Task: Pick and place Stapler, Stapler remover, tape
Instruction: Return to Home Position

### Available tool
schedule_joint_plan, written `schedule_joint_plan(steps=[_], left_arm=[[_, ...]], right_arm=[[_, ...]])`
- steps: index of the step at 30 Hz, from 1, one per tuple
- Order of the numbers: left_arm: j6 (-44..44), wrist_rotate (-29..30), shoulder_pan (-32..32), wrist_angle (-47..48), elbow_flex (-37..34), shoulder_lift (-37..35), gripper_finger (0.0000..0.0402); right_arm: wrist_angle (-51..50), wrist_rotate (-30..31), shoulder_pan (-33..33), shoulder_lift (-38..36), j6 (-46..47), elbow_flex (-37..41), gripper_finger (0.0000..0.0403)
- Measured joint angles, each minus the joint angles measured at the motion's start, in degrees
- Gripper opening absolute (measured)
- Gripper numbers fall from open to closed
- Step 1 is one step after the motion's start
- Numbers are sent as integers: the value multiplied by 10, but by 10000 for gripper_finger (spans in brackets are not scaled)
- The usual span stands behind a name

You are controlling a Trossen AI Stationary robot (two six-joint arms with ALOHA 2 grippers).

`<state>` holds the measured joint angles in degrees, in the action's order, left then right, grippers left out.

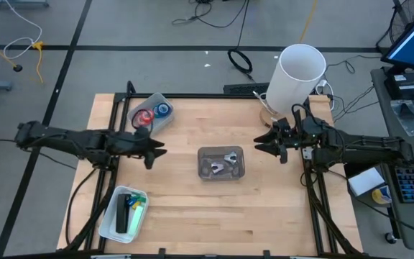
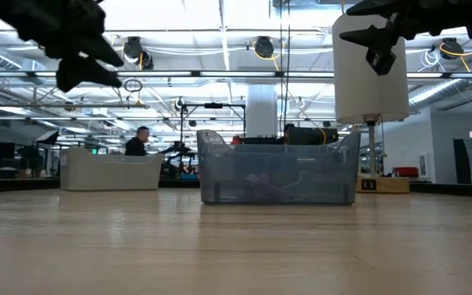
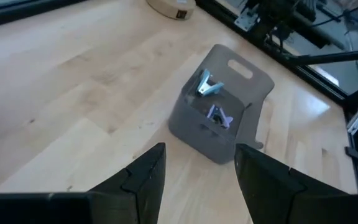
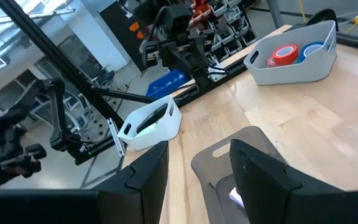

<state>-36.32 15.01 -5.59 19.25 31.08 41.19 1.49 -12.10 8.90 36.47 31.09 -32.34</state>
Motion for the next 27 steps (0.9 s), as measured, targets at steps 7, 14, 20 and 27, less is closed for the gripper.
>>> schedule_joint_plan(steps=[7,14,20,27], left_arm=[[-2,19,-12,2,-67,-103,191],[18,81,-29,1,-111,-191,191],[26,121,-36,4,-154,-264,191],[13,141,-36,-6,-207,-322,191]], right_arm=[[0,0,0,-9,-48,0,167],[-20,0,0,-41,-96,0,167],[-87,1,0,-81,-98,0,167],[-84,60,0,-109,-127,23,167]])
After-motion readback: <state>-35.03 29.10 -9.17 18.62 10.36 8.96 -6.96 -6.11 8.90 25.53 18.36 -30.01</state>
